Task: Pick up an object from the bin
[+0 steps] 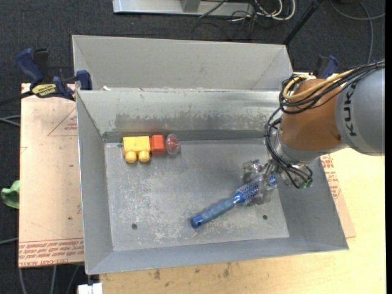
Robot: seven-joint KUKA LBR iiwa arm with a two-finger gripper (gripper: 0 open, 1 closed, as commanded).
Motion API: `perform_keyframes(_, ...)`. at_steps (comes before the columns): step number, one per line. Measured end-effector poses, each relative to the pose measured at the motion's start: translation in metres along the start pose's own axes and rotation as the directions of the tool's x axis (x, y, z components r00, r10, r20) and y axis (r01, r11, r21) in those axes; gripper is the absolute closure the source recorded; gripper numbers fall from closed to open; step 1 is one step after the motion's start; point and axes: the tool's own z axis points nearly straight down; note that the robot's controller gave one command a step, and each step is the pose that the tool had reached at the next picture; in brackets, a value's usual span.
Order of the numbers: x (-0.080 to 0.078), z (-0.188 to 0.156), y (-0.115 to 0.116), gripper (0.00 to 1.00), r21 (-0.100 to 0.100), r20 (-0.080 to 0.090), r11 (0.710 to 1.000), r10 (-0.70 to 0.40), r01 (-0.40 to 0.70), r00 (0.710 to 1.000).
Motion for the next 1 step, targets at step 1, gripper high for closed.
perform_keyframes(1,-0.0006,-0.1001,-0.003,1.0,0.004,0.008,1.0,0.012,-0.012,1.0)
